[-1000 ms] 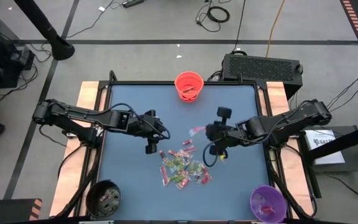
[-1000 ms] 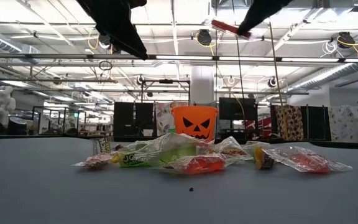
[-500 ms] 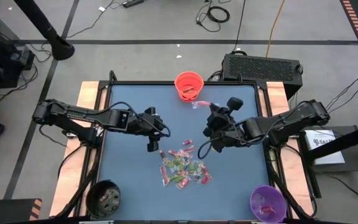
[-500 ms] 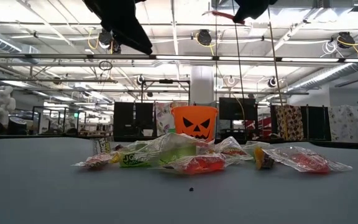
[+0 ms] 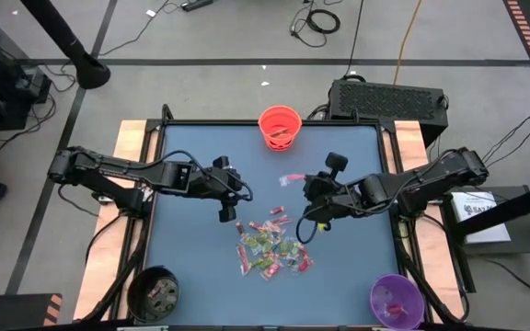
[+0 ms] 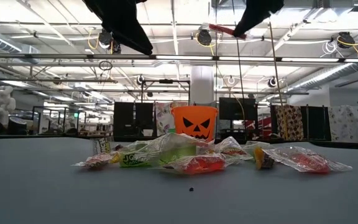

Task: Sort candy by brand, put in halloween buckets
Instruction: Put the long orange gummy into the orange bucket

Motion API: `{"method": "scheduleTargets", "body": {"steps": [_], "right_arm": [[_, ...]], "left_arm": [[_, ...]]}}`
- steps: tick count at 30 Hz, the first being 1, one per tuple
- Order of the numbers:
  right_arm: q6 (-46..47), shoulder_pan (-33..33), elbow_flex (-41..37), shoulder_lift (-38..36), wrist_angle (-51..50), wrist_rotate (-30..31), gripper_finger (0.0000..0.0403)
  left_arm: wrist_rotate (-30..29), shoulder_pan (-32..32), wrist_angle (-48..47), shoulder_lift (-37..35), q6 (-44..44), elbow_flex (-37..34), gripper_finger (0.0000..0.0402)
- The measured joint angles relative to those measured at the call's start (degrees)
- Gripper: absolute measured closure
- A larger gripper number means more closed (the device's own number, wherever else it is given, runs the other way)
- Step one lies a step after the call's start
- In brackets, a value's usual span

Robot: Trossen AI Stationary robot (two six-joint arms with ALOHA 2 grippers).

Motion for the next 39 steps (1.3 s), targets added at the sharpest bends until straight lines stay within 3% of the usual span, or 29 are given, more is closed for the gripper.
{"method": "scheduleTargets", "body": {"steps": [4,12,23,28,32,39], "right_arm": [[-0.02,-0.02,0.00,0.00,0.34,-0.57,0.0392],[1.23,-0.04,0.00,0.00,1.34,4.08,0.0392],[18.42,-0.60,-0.21,-4.18,-3.15,6.78,0.0392],[23.37,1.82,-6.07,-8.76,-1.04,6.27,0.0392],[25.43,2.95,-16.53,-13.78,12.69,7.44,0.0392],[18.73,1.40,-39.39,-17.42,57.71,10.42,0.0392]], "left_arm": [[0.00,-0.01,0.02,0.00,0.00,0.00,0.0234],[0.00,-0.01,0.06,0.00,0.15,0.00,0.0234],[-1.29,-0.08,0.17,0.00,-0.52,0.02,0.0234],[-1.27,-0.41,0.15,0.00,-1.51,0.02,0.0234],[-1.25,-0.42,0.33,0.00,-1.62,0.02,0.0234],[-1.16,-0.42,1.79,0.00,-1.25,0.02,0.0233]]}}
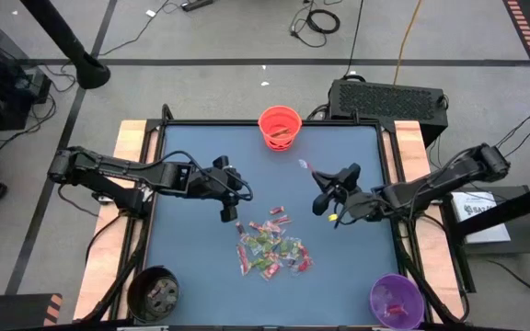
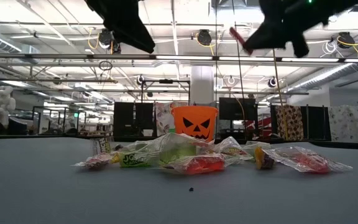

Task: Sort candy by brand, put in halloween buckets
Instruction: Put the long orange gummy into the orange bucket

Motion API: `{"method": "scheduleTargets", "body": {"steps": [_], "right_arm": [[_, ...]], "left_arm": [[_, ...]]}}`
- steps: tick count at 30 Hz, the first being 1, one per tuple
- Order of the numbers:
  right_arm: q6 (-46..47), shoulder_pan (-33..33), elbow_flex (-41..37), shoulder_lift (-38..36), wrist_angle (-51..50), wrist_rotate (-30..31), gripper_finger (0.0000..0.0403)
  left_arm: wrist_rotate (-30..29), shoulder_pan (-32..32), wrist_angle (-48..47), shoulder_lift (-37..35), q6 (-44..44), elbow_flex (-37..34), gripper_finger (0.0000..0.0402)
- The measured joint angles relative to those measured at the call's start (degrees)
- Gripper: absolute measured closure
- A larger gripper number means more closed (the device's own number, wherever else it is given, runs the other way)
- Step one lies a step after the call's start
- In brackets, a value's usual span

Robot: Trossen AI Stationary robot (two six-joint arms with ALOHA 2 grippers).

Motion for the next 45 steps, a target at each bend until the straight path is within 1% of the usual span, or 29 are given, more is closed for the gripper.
{"method": "scheduleTargets", "body": {"steps": [4,6,8,10,11,15,17,20,21,24,27,30,34,38,43,45], "right_arm": [[-2.74,-1.03,-9.28,1.13,21.57,-0.35,0.0392],[-3.54,-1.38,-12.19,1.97,27.46,-1.07,0.0392],[-4.19,-1.60,-13.60,2.23,30.62,-0.99,0.0392],[-6.60,-2.32,-13.30,2.21,32.53,-1.03,0.0392],[-9.57,-2.67,-12.61,2.21,33.27,-1.05,0.0392],[-29.09,-4.79,-5.41,2.16,30.71,-0.99,0.0392],[-36.14,-7.87,-1.06,2.16,27.49,-0.99,0.0392],[-41.16,-14.30,4.19,2.14,23.16,-1.28,0.0392],[-41.76,-16.46,5.49,2.14,22.38,-2.70,0.0392],[-42.84,-22.18,9.14,2.72,20.55,-10.11,0.0392],[-42.54,-27.52,12.13,4.90,17.28,-13.12,0.0392],[-40.07,-33.11,14.32,8.60,16.14,-17.26,0.0392],[-34.74,-39.54,15.86,15.70,15.04,-25.12,0.0392],[-30.32,-42.76,17.53,22.50,14.57,-31.58,0.0392],[-28.19,-44.27,20.67,29.77,13.59,-32.41,0.0391],[-27.50,-45.27,22.41,32.10,13.25,-33.65,0.0384]], "left_arm": [[0.09,0.00,1.78,0.00,1.70,0.00,0.0233],[0.07,0.00,2.91,0.00,2.75,0.00,0.0233],[0.07,0.00,3.77,0.00,3.16,0.00,0.0233],[0.04,0.00,4.74,0.00,3.19,0.00,0.0233],[-0.01,0.00,5.38,0.00,3.22,0.00,0.0233],[-0.28,0.00,9.02,0.00,4.42,0.00,0.0233],[-0.36,0.00,10.23,0.00,4.55,0.00,0.0233],[-0.37,0.00,10.45,0.00,4.58,0.00,0.0233],[-0.47,0.00,10.37,0.00,4.69,0.00,0.0233],[-1.62,0.00,10.37,0.00,5.72,0.00,0.0233],[-3.69,0.01,10.37,0.00,5.79,0.00,0.0233],[-4.61,0.04,10.35,0.00,5.77,0.00,0.0233],[-4.77,0.04,10.39,0.00,5.68,0.00,0.0233],[-4.85,0.00,10.27,0.00,5.68,0.00,0.0233],[-4.87,0.04,10.25,0.00,5.70,0.00,0.0233],[-4.87,0.04,10.24,0.00,5.64,0.00,0.0233]]}}
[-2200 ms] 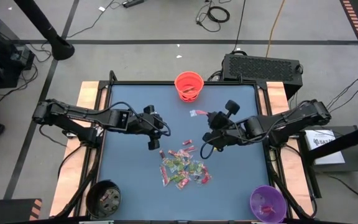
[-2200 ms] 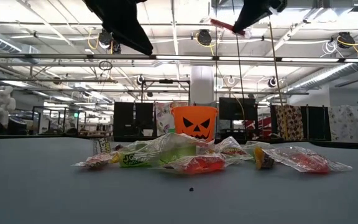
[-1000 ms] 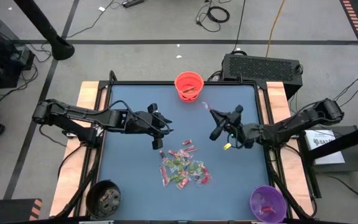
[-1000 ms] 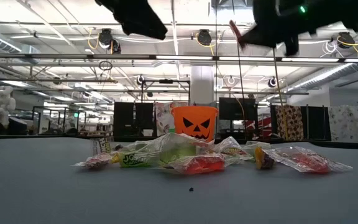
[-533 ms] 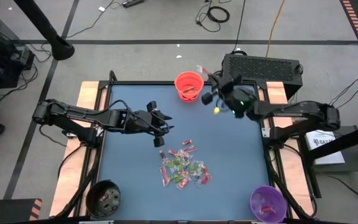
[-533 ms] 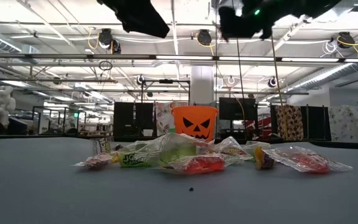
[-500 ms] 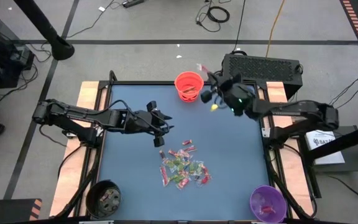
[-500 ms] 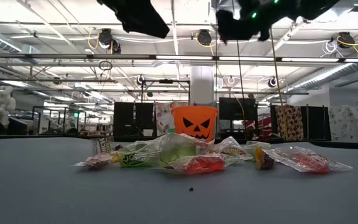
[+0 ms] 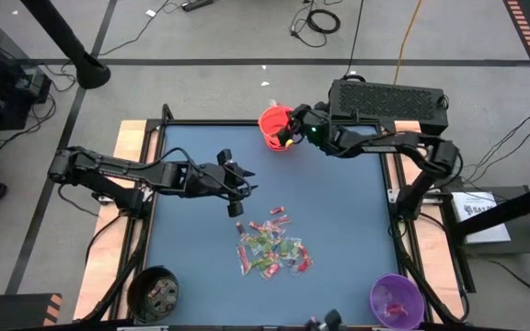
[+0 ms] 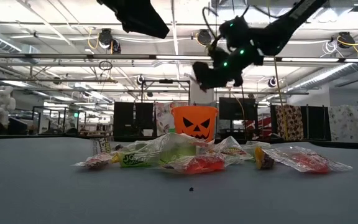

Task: Sort candy by brand, put in halloween buckets
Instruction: Put the long orange gummy into the orange bucket, then put the red candy into the black bucket

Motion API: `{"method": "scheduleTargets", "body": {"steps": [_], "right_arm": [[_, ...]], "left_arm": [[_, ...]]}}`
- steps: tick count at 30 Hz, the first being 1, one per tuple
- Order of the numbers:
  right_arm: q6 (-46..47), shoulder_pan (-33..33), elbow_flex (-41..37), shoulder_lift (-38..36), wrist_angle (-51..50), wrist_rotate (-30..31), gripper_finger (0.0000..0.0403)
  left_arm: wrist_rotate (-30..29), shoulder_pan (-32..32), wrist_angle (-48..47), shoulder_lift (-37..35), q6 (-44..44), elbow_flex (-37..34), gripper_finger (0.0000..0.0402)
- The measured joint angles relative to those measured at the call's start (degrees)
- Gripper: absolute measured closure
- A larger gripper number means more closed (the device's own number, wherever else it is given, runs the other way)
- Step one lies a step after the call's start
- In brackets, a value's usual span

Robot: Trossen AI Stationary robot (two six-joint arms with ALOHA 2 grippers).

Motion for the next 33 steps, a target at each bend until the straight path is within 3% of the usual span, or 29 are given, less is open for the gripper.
{"method": "scheduleTargets", "body": {"steps": [3,8,12,16,21,25,29,33], "right_arm": [[2.59,-1.42,2.91,3.04,-4.56,-4.37,0.0358],[4.18,-1.79,6.83,4.71,-11.49,-4.95,0.0284],[3.32,-1.44,9.42,0.52,-18.37,-5.68,0.0226],[1.17,1.69,11.21,-8.94,-26.79,-10.23,0.0190],[3.31,10.55,11.10,-18.61,-39.78,-14.66,0.0180],[6.33,20.77,10.65,-21.46,-45.68,-15.23,0.0185],[7.75,30.27,8.10,-21.55,-45.21,-13.04,0.0192],[8.25,36.38,5.34,-21.59,-44.51,-7.49,0.0200]], "left_arm": [[0.01,-0.16,-0.11,0.00,-0.04,0.00,0.0233],[0.22,-0.22,-1.48,0.00,-1.55,0.00,0.0234],[0.41,-0.44,-4.36,-0.02,-3.15,0.00,0.0234],[1.72,-0.43,-7.86,-0.02,-5.79,-0.15,0.0234],[11.98,-0.78,-10.74,-0.02,-6.05,-1.90,0.0234],[18.76,-2.76,-9.93,-0.02,-6.12,-4.43,0.0234],[18.33,-5.68,-7.05,0.10,-6.04,-8.03,0.0234],[13.40,-7.06,-6.86,1.84,-2.98,-10.52,0.0234]]}}
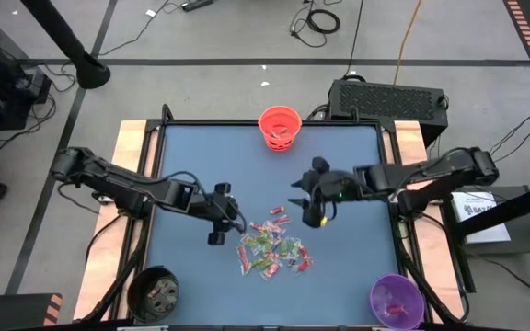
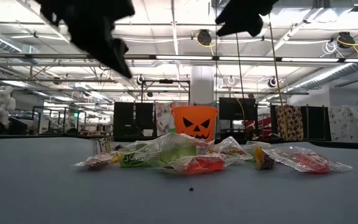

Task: Sort candy by brand, put in halloween buckets
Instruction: Put the red candy into the black bucket

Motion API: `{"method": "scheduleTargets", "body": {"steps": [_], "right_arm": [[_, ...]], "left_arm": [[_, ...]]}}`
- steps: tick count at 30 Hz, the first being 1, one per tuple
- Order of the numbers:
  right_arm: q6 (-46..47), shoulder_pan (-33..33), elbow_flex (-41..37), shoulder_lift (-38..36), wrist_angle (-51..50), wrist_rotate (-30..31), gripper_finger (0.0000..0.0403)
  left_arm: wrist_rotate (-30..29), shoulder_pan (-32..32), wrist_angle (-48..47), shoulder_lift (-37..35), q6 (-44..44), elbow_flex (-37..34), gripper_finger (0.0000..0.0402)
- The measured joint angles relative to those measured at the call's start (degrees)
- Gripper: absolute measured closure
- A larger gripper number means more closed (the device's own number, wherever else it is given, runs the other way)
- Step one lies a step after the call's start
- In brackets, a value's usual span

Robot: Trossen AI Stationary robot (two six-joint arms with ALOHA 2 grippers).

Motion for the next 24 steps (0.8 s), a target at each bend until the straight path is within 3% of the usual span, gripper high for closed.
{"method": "scheduleTargets", "body": {"steps": [8,14,24], "right_arm": [[0.38,2.93,-0.51,-0.45,-0.54,2.78,0.0216],[0.77,2.92,-0.46,-0.65,-0.09,2.91,0.0227],[1.92,2.92,-0.46,-0.66,-0.14,2.81,0.0234]], "left_arm": [[1.95,-0.16,0.90,9.18,8.96,-0.14,0.0233],[1.88,-0.11,0.92,15.77,10.58,-0.09,0.0233],[-1.90,-1.35,3.12,18.42,14.95,-0.01,0.0193]]}}
